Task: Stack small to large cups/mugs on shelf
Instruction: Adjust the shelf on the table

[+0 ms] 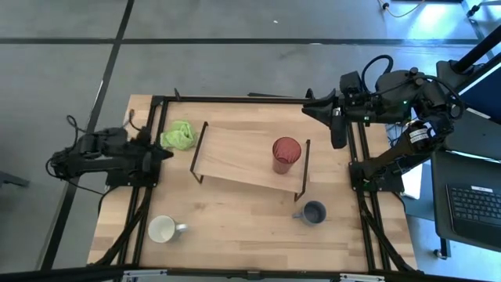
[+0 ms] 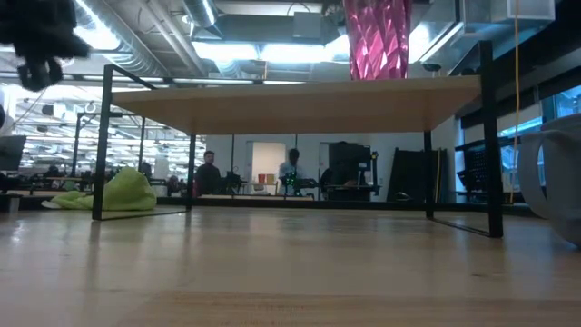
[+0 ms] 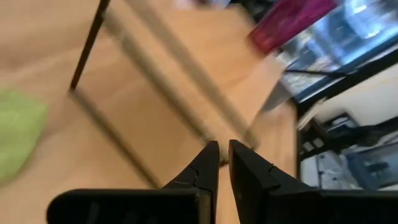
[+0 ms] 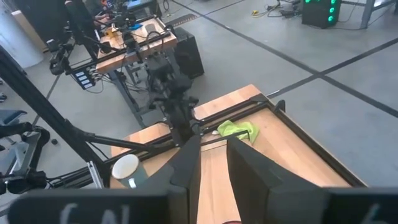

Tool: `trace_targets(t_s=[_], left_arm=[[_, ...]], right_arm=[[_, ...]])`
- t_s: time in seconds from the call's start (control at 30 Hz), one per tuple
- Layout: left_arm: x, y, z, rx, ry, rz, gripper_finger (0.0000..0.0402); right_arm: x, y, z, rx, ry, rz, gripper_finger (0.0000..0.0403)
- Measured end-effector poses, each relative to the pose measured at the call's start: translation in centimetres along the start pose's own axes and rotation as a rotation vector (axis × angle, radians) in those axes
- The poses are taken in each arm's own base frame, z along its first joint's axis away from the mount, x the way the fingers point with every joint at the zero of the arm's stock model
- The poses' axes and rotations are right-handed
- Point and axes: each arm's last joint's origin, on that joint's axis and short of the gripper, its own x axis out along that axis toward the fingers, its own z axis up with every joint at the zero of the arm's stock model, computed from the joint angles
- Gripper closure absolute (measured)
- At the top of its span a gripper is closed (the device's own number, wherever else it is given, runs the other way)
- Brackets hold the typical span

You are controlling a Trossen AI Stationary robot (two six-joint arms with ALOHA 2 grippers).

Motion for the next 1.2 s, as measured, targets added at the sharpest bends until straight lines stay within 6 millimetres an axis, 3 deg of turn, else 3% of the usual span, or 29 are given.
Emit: trace_targets(t_s=[0.43,0.6,0.9,1.2], left_arm=[[4.6,2.1,-2.3,-0.038,0.143,0.067,0.0400],[6.1,2.1,-2.3,-0.038,0.112,0.000,0.0400],[7.0,2.4,-2.7,-0.039,0.181,0.076,0.0401],[8.4,2.2,-2.6,-0.039,0.194,0.034,0.0401]], right_arm=[[0.0,0.0,0.0,-0.015,0.000,-0.003,0.0324],[0.0,0.0,0.0,-0.018,0.000,-0.005,0.0324],[-0.1,0.0,0.0,-0.021,0.000,-0.004,0.0324],[-0.1,-0.1,0.0,-0.022,-0.002,-0.004,0.0324]])
